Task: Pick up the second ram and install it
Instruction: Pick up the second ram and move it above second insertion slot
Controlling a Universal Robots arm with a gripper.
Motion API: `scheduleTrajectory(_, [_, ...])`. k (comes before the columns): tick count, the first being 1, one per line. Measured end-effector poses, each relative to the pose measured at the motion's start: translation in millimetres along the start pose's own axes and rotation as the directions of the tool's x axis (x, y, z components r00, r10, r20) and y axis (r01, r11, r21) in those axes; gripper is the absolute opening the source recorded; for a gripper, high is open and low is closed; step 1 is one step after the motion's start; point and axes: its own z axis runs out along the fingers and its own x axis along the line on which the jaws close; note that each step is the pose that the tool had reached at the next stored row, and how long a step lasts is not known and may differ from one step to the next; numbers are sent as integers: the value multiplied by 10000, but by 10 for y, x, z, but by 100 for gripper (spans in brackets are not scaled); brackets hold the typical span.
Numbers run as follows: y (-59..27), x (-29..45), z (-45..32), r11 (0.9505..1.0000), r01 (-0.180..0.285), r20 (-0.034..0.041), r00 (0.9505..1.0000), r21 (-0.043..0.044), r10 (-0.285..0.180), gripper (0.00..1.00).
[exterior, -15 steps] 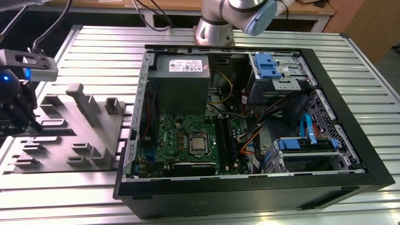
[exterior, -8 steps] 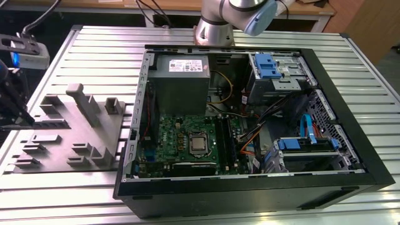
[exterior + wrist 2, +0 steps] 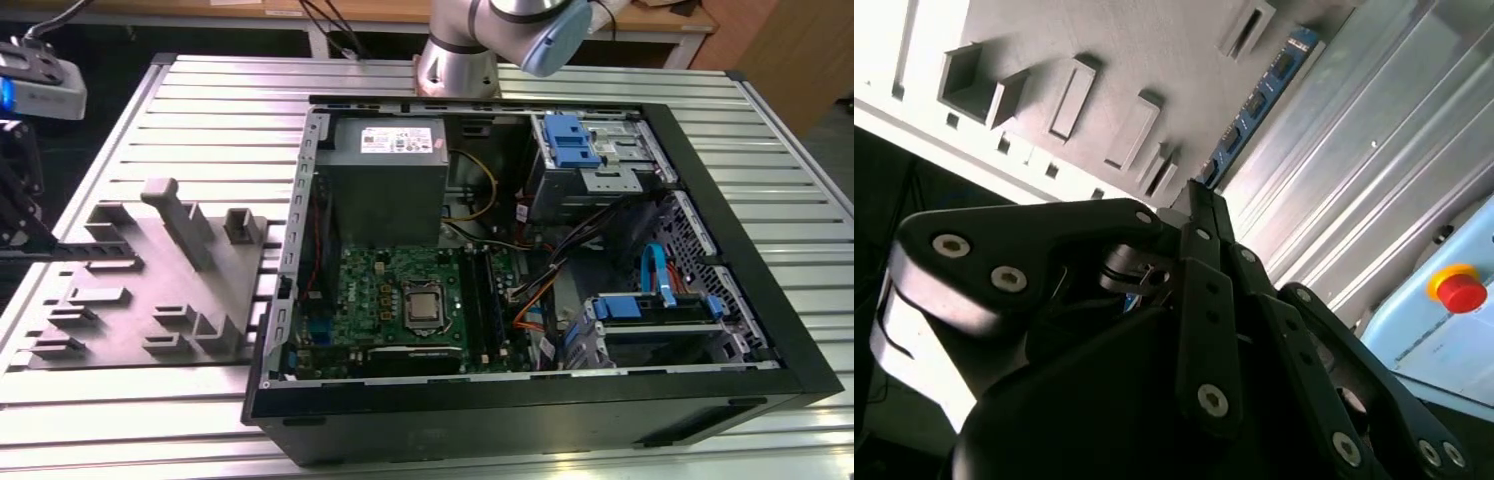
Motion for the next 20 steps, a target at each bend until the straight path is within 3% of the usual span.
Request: scheduleTrajectory(20, [21,-12,-473,10000,0,-1,10000,-1,0,11])
